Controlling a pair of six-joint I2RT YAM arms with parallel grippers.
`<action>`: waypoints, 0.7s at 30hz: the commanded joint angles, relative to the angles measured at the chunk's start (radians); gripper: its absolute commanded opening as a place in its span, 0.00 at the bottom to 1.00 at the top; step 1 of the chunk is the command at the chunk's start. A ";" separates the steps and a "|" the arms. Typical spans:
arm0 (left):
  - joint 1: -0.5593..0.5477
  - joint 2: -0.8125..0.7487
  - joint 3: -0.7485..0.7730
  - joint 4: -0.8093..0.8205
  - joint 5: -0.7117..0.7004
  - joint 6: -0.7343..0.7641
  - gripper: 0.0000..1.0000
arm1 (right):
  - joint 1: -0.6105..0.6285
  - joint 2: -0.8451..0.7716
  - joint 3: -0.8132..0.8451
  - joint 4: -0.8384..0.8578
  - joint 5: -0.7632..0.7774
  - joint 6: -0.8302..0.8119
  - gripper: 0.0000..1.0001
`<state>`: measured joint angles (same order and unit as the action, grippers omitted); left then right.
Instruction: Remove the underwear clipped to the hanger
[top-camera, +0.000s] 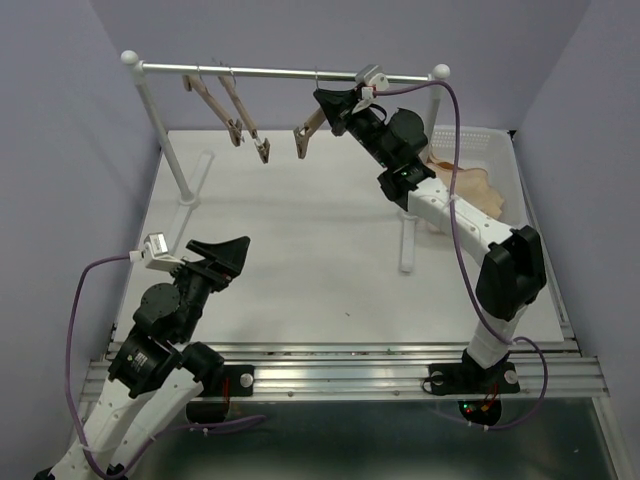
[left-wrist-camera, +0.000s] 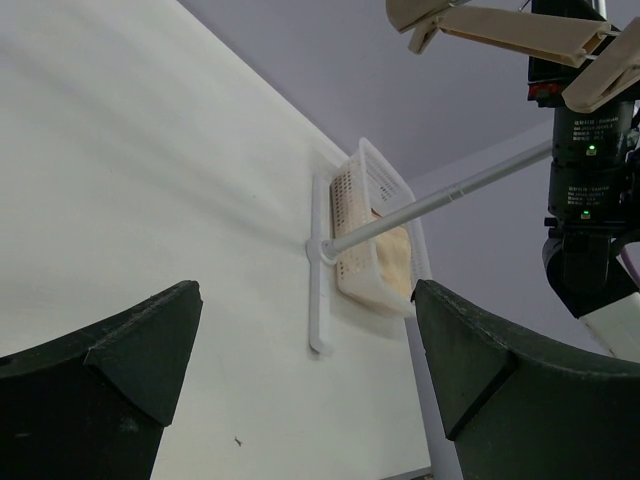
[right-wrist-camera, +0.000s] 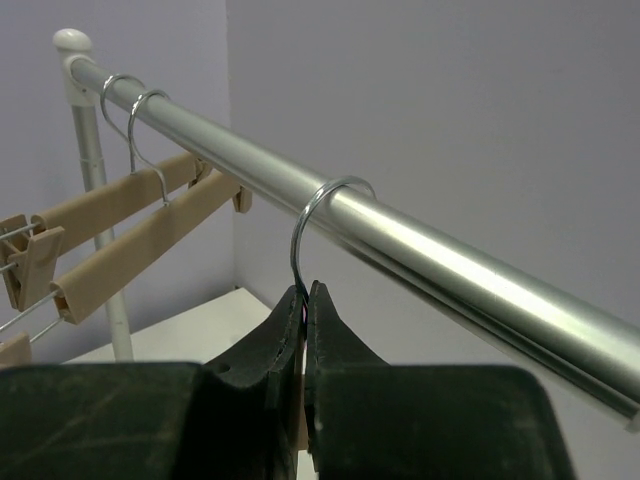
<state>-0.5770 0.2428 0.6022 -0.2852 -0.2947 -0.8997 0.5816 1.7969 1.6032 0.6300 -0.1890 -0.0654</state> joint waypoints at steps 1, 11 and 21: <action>-0.003 -0.020 0.004 0.009 -0.027 -0.004 0.99 | -0.008 0.022 0.050 0.025 -0.053 0.036 0.03; -0.004 -0.036 0.001 -0.003 -0.026 -0.016 0.99 | -0.008 0.071 0.100 0.004 -0.167 0.098 0.26; -0.003 -0.036 0.001 0.006 -0.011 -0.012 0.99 | -0.008 -0.100 -0.005 -0.032 -0.069 0.125 0.67</action>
<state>-0.5770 0.2111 0.6022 -0.3115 -0.2996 -0.9184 0.5766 1.8259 1.6196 0.5911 -0.2958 0.0372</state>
